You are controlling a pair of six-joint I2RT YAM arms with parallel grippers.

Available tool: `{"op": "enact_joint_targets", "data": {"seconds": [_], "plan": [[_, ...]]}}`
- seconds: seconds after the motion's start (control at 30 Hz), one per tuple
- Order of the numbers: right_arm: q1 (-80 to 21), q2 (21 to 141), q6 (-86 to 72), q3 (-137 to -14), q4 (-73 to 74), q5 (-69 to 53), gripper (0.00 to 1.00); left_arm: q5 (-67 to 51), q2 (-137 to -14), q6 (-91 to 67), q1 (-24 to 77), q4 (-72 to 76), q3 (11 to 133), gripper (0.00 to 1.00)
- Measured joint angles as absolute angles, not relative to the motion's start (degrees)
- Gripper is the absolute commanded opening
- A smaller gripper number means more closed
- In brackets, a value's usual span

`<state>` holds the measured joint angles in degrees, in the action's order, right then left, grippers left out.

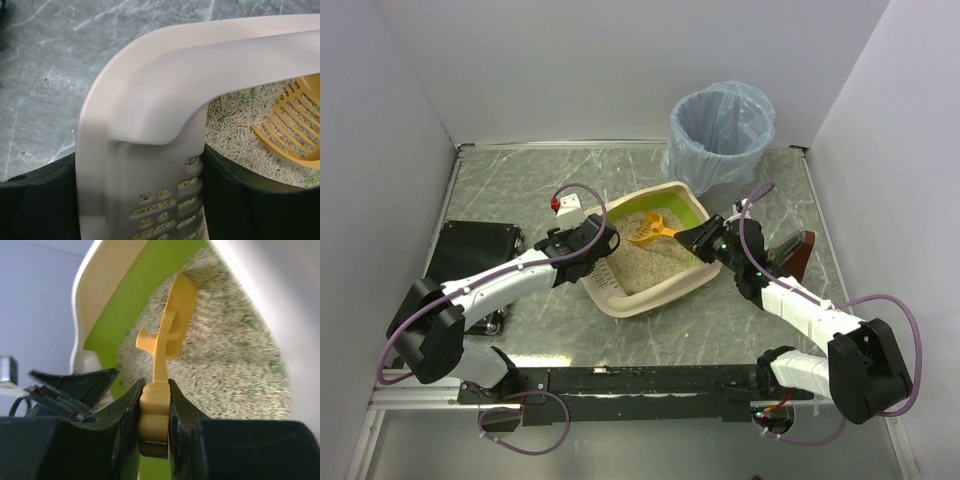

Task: Clean the litter box

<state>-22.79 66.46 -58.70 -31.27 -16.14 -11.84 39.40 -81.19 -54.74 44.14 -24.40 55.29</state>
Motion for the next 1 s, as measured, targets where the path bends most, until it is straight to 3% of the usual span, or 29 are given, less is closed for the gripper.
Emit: {"op": "enact_joint_targets", "data": {"seconds": [0.63,1.0], "plan": [[-22.7,63.6,-58.9,-25.0,-25.4,-17.4,0.00,42.3,-81.3,-50.8,44.9,-27.3,60.2,0.01],[-21.7,52.2,-57.0,-23.1,-16.9,-16.2,0.00,41.1,-81.3,-54.7,45.0,-28.7,58.9,0.01]]}}
